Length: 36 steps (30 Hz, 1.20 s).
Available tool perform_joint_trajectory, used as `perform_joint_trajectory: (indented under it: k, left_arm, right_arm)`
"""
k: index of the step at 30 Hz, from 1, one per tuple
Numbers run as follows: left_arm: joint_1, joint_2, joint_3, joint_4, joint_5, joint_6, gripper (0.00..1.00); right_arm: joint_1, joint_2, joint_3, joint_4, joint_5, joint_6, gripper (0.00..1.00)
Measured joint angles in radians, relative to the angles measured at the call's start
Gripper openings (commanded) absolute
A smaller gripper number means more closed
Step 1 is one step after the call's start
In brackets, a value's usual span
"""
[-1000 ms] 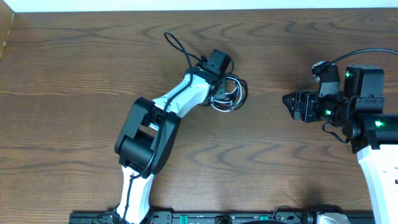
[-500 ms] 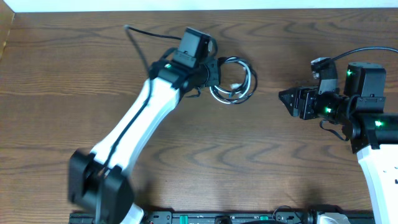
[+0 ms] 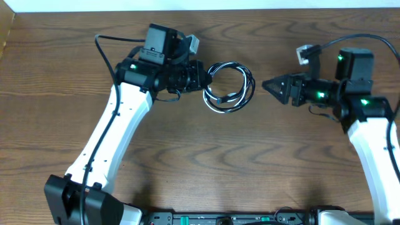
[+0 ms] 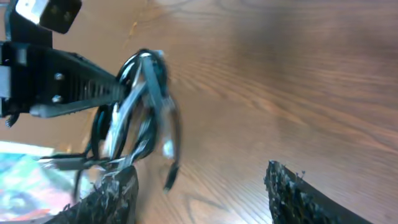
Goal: Untangle cables
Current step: 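Lift the coil with the left gripper toward the approaching right gripper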
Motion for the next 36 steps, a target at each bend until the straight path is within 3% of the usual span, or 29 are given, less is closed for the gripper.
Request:
perform_joint_trajectory:
  k: [5,10,15,22,36]
  left_arm:
    - [0.077,0.000,0.000,0.000,0.157,-0.042,0.08]
    - [0.162,0.000,0.000,0.016,0.307,-0.179,0.07]
    - [0.175,0.000,0.000,0.096,0.398,-0.321,0.08]
    - [0.173,0.000,0.000,0.110,0.427,-0.370,0.07]
    - [0.168,0.000,0.000,0.112,0.427,-0.388,0.07]
  right_arm:
    - [0.000,0.068,0.000,0.086,-0.078,0.023,0.66]
    - [0.009,0.069,0.001,0.233,-0.205,0.047,0.68]
    - [0.090,0.083,0.003,0.418,-0.257,0.171,0.66]
    - [0.109,0.126,0.004,0.610,-0.269,0.347,0.67]
    - [0.111,0.126,0.005,0.708,-0.251,0.473,0.62]
